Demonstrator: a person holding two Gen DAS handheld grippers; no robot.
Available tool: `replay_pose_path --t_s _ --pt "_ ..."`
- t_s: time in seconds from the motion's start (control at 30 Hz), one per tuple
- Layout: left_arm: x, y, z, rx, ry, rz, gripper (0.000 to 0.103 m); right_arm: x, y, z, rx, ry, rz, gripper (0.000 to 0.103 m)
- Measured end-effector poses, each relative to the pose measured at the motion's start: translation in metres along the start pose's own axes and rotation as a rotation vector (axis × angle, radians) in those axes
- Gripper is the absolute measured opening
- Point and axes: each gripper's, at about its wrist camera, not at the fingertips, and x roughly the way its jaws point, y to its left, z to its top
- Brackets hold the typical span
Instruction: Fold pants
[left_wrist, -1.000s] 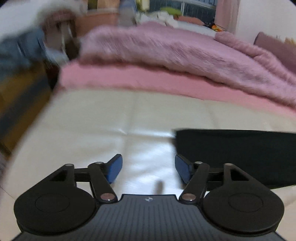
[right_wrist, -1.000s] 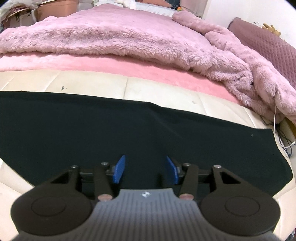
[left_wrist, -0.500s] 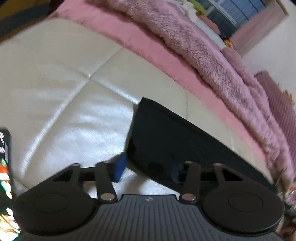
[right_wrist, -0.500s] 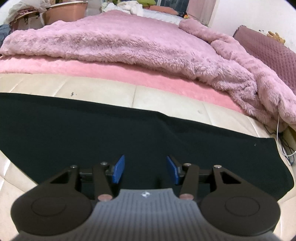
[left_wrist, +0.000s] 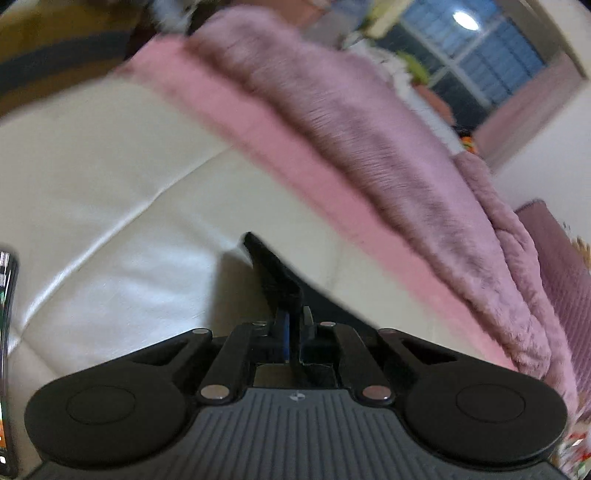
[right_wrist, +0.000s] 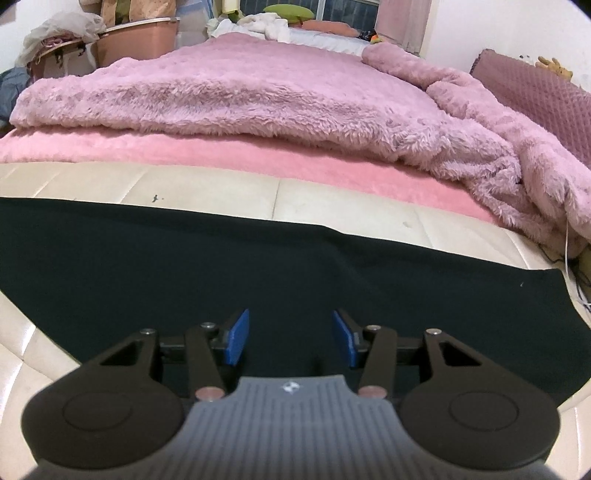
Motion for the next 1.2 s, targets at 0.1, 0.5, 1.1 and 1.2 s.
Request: replay_pose_path --t_s 0.1,0.5,1.1,1.2 --pt "-0.009 -0.056 -0.003 0.139 -0.04 0.008 0.004 -0.002 -0.003 0.001 0.011 -0.002 0.028 0.045" --pt "0.011 -0.241 -0.069 0.531 -0.038 -0.064 0.004 -0.013 -0.01 -0.003 0.064 0.003 0.152 0.043" --pt "0.097 -0.28 -0.206 0.601 0.48 -0.28 0.023 -0.009 -0.039 -0.047 0.198 0.058 0.25 0.044" --pt "0.08 -0.274 -0.191 0.596 0.448 -0.325 0.032 -0.011 -0.042 -0.044 0.231 0.047 0.269 0.043"
